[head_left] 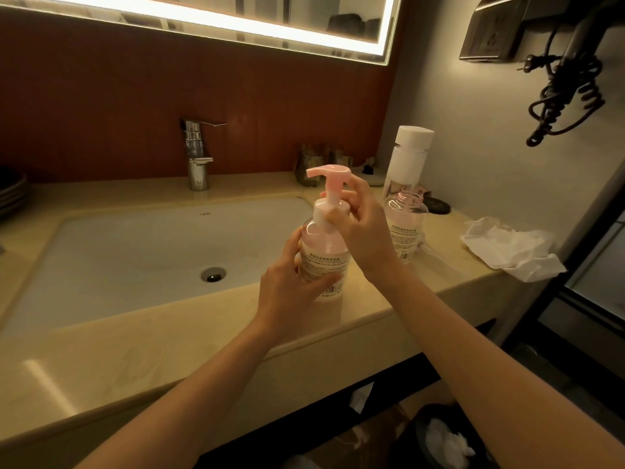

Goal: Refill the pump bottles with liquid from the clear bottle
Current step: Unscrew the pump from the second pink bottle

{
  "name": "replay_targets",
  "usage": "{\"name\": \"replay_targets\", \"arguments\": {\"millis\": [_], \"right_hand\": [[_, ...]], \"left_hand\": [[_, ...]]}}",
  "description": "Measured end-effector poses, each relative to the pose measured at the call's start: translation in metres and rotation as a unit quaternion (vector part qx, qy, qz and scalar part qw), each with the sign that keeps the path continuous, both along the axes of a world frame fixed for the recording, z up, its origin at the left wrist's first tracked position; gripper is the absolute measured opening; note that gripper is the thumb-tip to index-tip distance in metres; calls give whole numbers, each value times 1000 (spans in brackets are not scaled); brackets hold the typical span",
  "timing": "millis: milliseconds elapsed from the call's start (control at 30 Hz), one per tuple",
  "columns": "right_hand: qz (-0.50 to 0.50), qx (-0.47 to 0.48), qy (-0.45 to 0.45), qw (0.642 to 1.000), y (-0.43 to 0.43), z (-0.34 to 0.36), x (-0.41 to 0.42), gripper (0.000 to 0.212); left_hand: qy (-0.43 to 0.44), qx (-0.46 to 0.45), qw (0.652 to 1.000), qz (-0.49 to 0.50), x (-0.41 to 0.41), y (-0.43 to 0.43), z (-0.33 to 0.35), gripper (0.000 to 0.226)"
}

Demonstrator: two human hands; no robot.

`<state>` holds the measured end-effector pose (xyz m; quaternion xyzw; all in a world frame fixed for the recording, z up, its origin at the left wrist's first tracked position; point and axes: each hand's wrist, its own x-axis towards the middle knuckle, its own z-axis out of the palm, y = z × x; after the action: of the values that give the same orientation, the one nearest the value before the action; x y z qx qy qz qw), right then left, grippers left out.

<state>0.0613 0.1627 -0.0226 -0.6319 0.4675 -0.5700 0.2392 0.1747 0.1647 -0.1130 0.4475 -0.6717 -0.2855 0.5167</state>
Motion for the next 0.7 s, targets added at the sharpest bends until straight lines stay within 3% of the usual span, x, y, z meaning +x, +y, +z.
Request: {"name": "replay_targets", "arguments": {"millis": [133,300,533,700], "right_hand": [[3,5,4,1000,-1,0,1,61],[-74,-30,94,992,-4,-4,4,68],[32,37,40,998,0,-1,0,54],[-53,2,80,995,-1,0,1,68]], "left_hand": [[0,-3,1000,-3,0,-2,-2,84],[3,-4,1000,-4,0,-3,-2,84],[-4,-10,1000,0,-1,-1,-1,83],[-5,-9,1000,6,-1,-2,-2,84]]}}
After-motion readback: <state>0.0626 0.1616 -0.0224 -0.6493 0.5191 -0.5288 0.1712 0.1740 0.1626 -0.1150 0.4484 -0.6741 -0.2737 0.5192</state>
